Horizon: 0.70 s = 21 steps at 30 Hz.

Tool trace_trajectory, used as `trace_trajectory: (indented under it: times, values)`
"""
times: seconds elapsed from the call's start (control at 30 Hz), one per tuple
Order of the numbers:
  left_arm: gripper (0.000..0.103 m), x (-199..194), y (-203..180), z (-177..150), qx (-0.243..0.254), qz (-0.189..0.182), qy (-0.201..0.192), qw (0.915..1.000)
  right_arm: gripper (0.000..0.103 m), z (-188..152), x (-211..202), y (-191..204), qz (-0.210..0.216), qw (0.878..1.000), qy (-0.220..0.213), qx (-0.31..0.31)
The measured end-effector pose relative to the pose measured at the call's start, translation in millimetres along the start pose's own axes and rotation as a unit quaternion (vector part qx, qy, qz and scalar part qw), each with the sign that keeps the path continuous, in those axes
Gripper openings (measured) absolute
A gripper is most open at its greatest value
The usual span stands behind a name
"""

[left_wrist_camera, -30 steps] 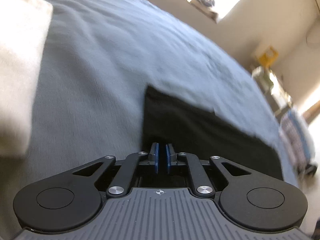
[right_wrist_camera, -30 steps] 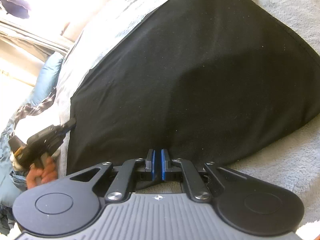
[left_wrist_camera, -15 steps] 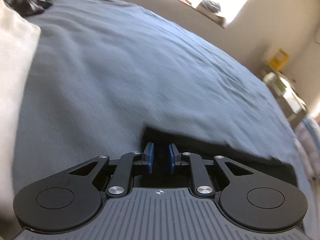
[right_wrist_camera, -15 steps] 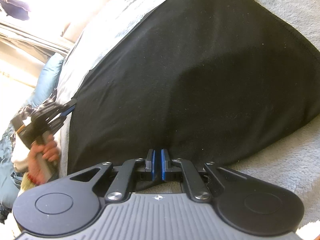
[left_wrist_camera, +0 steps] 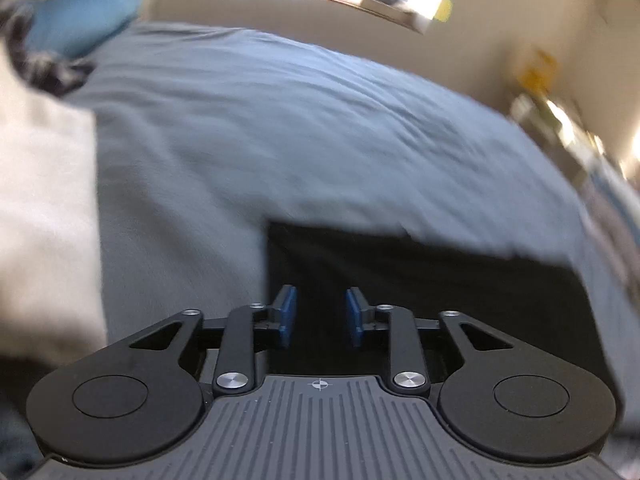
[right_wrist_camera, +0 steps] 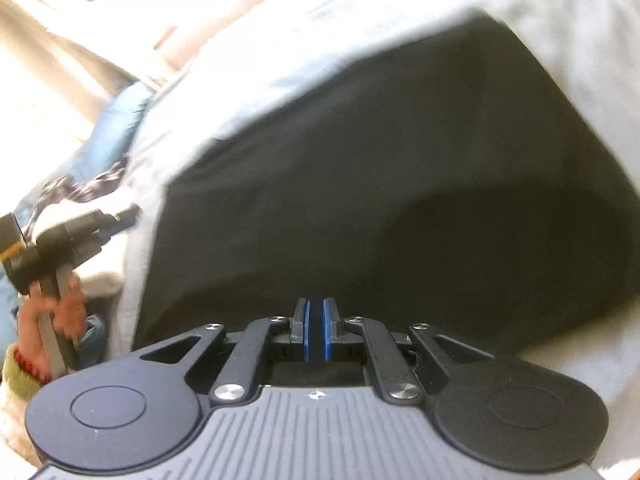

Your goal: Fold clothes

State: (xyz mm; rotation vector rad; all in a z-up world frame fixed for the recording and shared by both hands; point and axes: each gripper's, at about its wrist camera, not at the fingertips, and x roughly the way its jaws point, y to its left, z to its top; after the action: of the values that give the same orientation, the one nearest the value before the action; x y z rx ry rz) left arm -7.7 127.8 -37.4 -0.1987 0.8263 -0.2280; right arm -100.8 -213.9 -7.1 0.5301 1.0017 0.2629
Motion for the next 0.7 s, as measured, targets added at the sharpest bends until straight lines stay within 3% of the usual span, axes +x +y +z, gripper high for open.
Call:
trace_trajectory:
  times: [0.13,0.3,0.4,0.7]
  values:
    - [0.033,-0.1,-33.4,-31.6,0.059,-0.009,-0.001,0.9982,0.006,27.4,14.4,36.0,0.009,0.997,-0.009,-0.076]
    - [0.033,3.1,-73.9,-69.3,0.13,-0.013,-0.005,0.9914,0.006,55.3,69.8,54.9,0.014,0.992,0.012,-0.122]
    - [0.033,5.0,-85.7,-81.1,0.151,-0.015,-0.008,0.9885,0.006,67.9,100.8,53.7,-0.005,0.992,0.022,-0.122]
    - [0.037,5.5,-77.3,-81.7,0.14,-0.024,-0.012,0.9898,0.006,115.5,141.5,38.8,0.009,0.999,-0.001,-0.052]
